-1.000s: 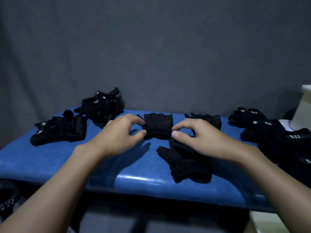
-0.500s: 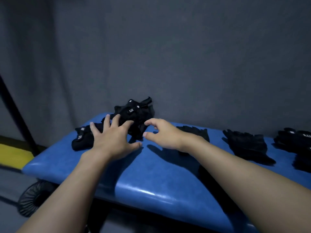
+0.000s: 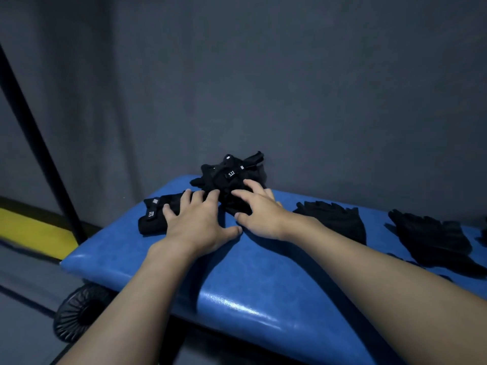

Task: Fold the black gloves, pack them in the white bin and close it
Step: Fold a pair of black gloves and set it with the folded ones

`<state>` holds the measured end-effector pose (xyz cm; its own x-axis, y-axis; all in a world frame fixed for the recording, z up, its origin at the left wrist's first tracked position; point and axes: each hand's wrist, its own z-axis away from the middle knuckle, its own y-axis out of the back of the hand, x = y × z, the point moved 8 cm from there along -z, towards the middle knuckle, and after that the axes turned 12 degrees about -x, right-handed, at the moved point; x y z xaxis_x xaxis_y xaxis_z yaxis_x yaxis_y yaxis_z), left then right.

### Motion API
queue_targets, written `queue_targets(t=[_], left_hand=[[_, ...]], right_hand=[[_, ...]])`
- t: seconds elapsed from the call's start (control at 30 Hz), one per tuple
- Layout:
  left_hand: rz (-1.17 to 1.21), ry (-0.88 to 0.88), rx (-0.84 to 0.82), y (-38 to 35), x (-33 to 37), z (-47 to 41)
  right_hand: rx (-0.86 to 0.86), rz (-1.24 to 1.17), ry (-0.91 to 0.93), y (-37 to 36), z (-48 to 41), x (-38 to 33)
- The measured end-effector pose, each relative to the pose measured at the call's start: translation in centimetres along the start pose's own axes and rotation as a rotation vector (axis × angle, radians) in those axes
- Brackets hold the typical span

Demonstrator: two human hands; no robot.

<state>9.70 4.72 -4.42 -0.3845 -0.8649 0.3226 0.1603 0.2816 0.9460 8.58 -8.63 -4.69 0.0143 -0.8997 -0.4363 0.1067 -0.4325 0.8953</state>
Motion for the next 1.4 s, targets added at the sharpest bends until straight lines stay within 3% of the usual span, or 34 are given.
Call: queue_targets(t=[0.3, 0.57, 0.8, 1.0, 1.17, 1.4], left_hand=[[0.072, -0.014, 0.104, 1.5, 0.4, 0.2], [0.258, -0.092, 0.352, 4.3, 0.8, 0.8], [0.375, -0.108, 0.366, 4.5, 1.3, 1.1], [0.445, -0.144, 0.367, 4.3, 2.0, 0.9], [0.455, -0.245, 0.304, 3.7, 3.2, 0.8], [0.426, -0.283, 0.225, 3.0, 4.3, 1.2]], right_hand=[[0.031, 0.001, 0.031, 0.5, 0.1, 0.2], [0.163, -0.154, 0.171, 2.6, 2.8, -0.7], [0.221, -0.294, 0.241, 3.6, 6.0, -0.9], [0.382, -0.463, 0.287, 5.0, 7.8, -0.5], [0.551, -0.506, 0.251, 6.4, 9.4, 0.3], [0.569, -0.564, 0.187, 7.1, 10.5, 1.5]])
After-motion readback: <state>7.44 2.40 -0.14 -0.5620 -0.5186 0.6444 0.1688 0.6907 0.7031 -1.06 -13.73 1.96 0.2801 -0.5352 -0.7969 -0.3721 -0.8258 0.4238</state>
